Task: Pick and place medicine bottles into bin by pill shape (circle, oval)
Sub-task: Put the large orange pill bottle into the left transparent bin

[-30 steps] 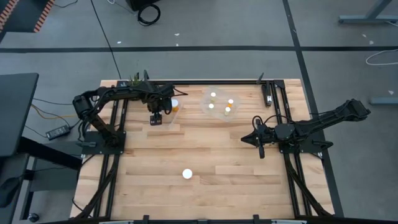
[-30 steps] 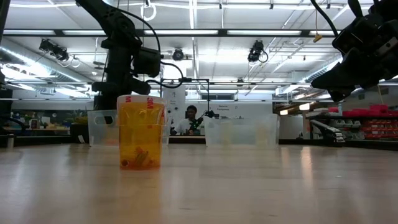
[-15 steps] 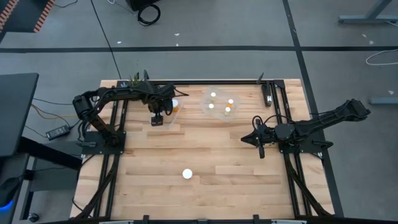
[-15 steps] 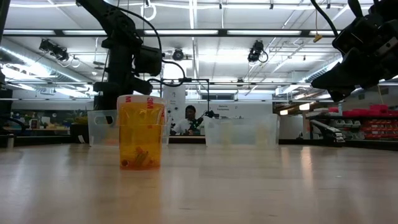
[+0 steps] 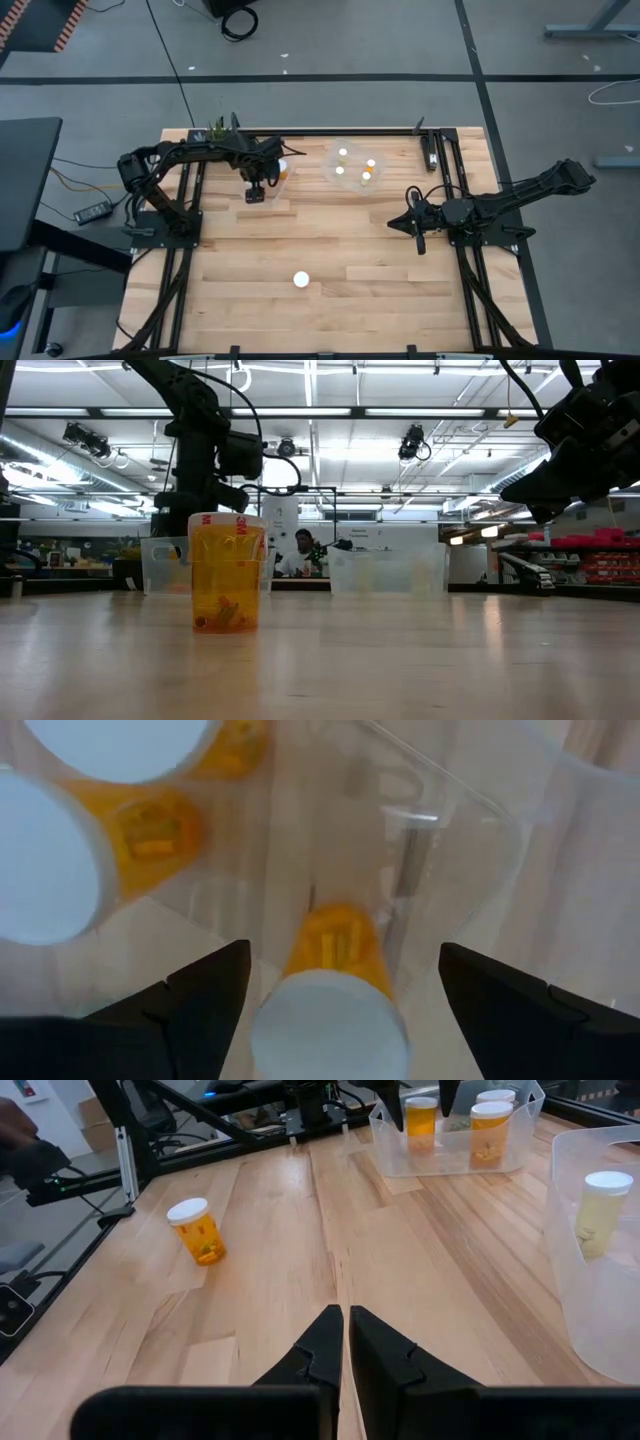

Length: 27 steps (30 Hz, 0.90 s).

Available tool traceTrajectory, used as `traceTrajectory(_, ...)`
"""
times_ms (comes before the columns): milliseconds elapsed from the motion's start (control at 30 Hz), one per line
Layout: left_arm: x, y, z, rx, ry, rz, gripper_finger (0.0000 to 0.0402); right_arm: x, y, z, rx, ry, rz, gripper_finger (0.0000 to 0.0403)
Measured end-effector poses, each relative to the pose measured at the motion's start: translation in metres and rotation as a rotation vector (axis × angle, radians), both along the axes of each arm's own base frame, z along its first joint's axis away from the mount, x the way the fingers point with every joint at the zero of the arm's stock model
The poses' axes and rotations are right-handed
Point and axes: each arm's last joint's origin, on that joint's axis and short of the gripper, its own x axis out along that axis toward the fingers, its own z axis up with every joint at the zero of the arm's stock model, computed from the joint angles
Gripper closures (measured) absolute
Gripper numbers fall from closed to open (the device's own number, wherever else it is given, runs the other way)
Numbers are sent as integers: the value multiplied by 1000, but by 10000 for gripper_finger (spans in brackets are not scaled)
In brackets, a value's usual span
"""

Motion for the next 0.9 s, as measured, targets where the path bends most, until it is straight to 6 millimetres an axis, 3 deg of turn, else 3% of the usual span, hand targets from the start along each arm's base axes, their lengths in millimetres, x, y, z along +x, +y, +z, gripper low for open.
traceTrajectory(467,18,-11,2,60,-98,-116,69,0,0,0,0,0,0,372)
traceTrajectory(900,27,-25,12,156,-114,-196,103,0,0,0,0,0,0,372)
